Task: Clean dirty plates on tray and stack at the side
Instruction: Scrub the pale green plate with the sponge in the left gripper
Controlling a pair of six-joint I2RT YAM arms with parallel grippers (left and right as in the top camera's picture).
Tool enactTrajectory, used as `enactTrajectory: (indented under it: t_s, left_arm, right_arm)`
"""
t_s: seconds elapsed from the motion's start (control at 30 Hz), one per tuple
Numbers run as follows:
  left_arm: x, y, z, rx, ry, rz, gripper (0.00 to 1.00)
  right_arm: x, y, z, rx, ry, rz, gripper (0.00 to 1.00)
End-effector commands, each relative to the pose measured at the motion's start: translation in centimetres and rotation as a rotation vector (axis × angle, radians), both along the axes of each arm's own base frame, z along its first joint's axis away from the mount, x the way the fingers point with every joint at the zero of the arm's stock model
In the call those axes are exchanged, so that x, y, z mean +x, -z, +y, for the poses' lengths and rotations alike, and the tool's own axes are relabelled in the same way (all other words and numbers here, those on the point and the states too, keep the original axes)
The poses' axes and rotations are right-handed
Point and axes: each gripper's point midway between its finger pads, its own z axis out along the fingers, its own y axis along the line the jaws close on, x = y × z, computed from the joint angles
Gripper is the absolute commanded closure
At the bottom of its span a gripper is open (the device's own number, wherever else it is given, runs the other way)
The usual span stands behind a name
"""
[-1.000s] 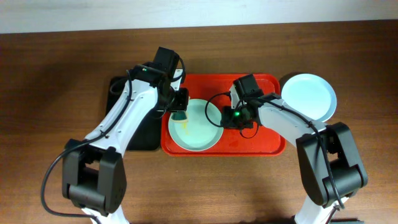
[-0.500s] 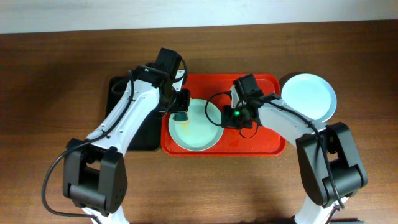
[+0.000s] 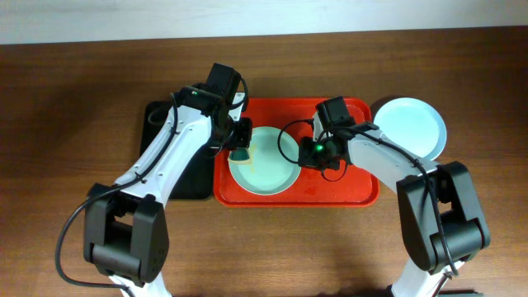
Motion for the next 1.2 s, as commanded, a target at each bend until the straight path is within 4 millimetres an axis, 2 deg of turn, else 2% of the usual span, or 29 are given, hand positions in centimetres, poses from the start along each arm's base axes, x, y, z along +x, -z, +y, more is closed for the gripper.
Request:
enactTrajectory:
  t_s: [0.0, 0.1, 0.27, 0.5, 0.77, 0.87, 0.97, 1.07, 1.17]
  left_arm:
    - [0.0, 0.5, -0.1, 0.005, -0.01, 0.01, 1.0]
    - [0.0, 1.6, -0.1, 0.012, -0.03, 0.041, 1.0]
    - [0.2, 5.3, -0.2, 0.034, -0.051, 0.109, 1.0]
    - [0.2, 9.4, -0.3, 0.057, -0.063, 0.171, 1.0]
    - [-1.5, 13.6, -2.1, -0.006, -0.038, 0.298, 1.0]
    - [-2.2, 14.1, -3.4, -0.042, -0.016, 0.326, 1.0]
    - [-3.0, 13.7, -5.6, -0.117, 0.034, 0.343, 1.0]
    - [-3.1, 12.3, -7.7, -0.232, 0.109, 0.344, 1.0]
    - [-2.1, 10.5, -8.0, -0.247, 0.117, 0.306, 1.0]
  right_arm:
    - [-0.6, 0.7, -0.4, -0.015, 0.011, 0.024, 0.96]
    - [-0.6, 0.7, -0.4, -0.015, 0.011, 0.024, 0.96]
    - [-0.6, 0.7, -0.4, -0.015, 0.01, 0.024, 0.96]
    - [-0.6, 0.7, -0.4, -0.015, 0.01, 0.024, 0.96]
    - [-0.6, 0.6, 0.1, -0.014, -0.002, 0.018, 0.96]
    - [-0.8, 0.6, 0.4, -0.014, -0.013, 0.017, 0.96]
    - [-0.8, 0.6, 0.6, -0.013, -0.016, 0.013, 0.96]
    - [-0.8, 0.6, 0.6, -0.013, -0.016, 0.013, 0.96]
    - [-0.8, 0.6, 0.6, -0.013, -0.016, 0.013, 0.96]
